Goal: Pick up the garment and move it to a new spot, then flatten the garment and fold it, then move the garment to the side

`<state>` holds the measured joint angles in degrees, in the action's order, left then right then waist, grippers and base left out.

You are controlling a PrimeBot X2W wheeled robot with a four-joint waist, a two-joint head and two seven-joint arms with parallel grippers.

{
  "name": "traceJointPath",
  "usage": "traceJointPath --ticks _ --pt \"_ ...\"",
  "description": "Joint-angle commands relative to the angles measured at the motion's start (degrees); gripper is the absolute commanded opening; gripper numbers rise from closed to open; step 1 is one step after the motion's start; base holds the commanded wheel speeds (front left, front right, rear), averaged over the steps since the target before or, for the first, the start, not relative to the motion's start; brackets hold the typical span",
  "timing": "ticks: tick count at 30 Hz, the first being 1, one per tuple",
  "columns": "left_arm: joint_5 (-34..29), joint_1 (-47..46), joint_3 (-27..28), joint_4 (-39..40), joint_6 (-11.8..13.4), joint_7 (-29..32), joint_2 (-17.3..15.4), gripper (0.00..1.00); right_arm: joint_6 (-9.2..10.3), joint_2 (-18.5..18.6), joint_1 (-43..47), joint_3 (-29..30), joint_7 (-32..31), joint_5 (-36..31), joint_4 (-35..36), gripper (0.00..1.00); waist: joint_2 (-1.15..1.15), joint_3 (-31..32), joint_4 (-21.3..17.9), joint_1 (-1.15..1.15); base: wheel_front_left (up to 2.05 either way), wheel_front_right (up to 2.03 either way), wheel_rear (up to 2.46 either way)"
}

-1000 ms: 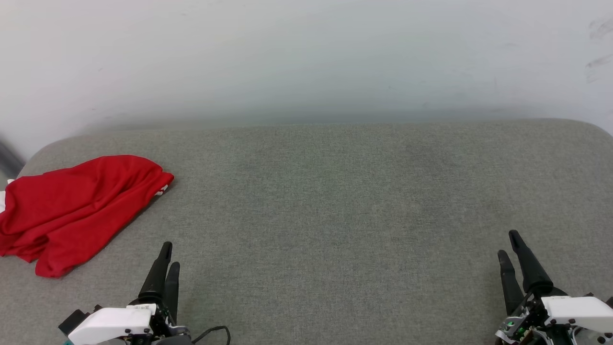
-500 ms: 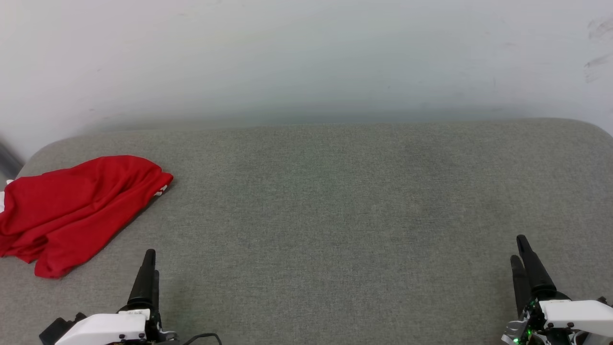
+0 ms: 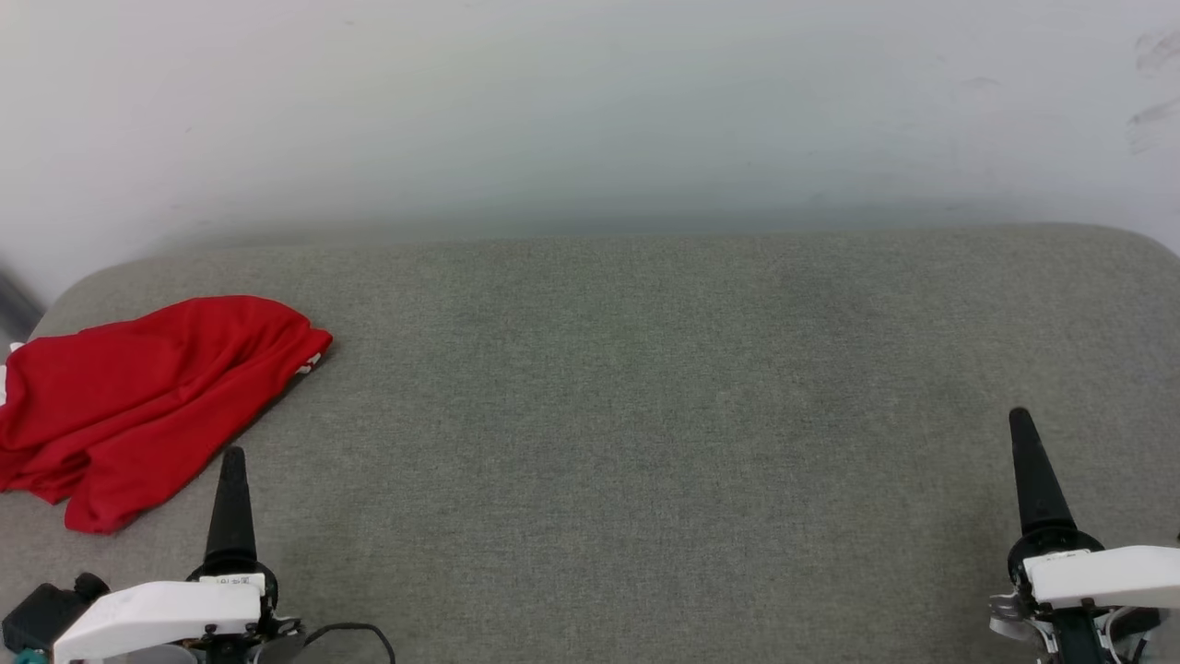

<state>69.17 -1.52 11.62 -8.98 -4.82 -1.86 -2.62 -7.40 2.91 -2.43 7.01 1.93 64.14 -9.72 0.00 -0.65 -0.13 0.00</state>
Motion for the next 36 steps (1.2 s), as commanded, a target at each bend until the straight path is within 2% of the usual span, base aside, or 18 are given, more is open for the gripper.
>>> traceJointPath --ticks 1,4,8,14,23,31,36 --pt "-3.41 -0.09 -0.08 2.97 0.84 -0.78 -0.21 1.00 -0.10 0.04 -0.86 -0.07 0.73 -3.93 2.23 1.00 0.00 -0.08 0.01 0.00 0.00 0.00 0.00" --pt "-6.20 0.25 -0.77 4.76 1.79 -1.19 -0.21 1.00 -0.10 0.04 -0.81 -0.45 1.12 -7.02 3.46 1.00 0.00 -0.17 0.02 0.00 0.00 0.00 0.00" --pt "-13.68 0.84 -2.84 9.40 4.60 -2.17 -0.22 1.00 -0.11 0.04 -0.70 -1.84 2.10 -14.93 6.72 1.00 0.00 -0.40 0.01 0.00 0.00 0.00 0.00" --pt "-19.80 1.59 -5.24 12.23 6.43 -3.15 -0.23 1.00 -0.11 0.03 -0.42 -3.77 3.06 -22.60 9.30 1.00 0.00 -0.54 0.00 0.00 0.00 0.00 0.00" --pt "-29.95 2.95 -9.09 14.56 5.43 -4.74 -0.24 1.00 -0.12 0.02 0.41 -7.29 4.67 -33.17 10.62 1.00 0.00 -0.67 -0.04 0.00 0.00 0.00 0.00" --pt "-38.86 3.69 -12.02 16.03 5.86 -6.09 -0.63 1.00 -0.12 0.01 0.82 -8.76 5.95 -40.46 11.84 1.00 0.00 -0.83 -0.02 0.00 0.00 0.00 0.00" --pt "-42.26 4.30 -14.12 16.14 6.25 -6.80 -1.28 1.00 -0.12 0.00 1.14 -9.05 6.75 -43.46 12.18 1.00 0.00 -0.87 0.01 0.00 0.00 0.00 0.00"
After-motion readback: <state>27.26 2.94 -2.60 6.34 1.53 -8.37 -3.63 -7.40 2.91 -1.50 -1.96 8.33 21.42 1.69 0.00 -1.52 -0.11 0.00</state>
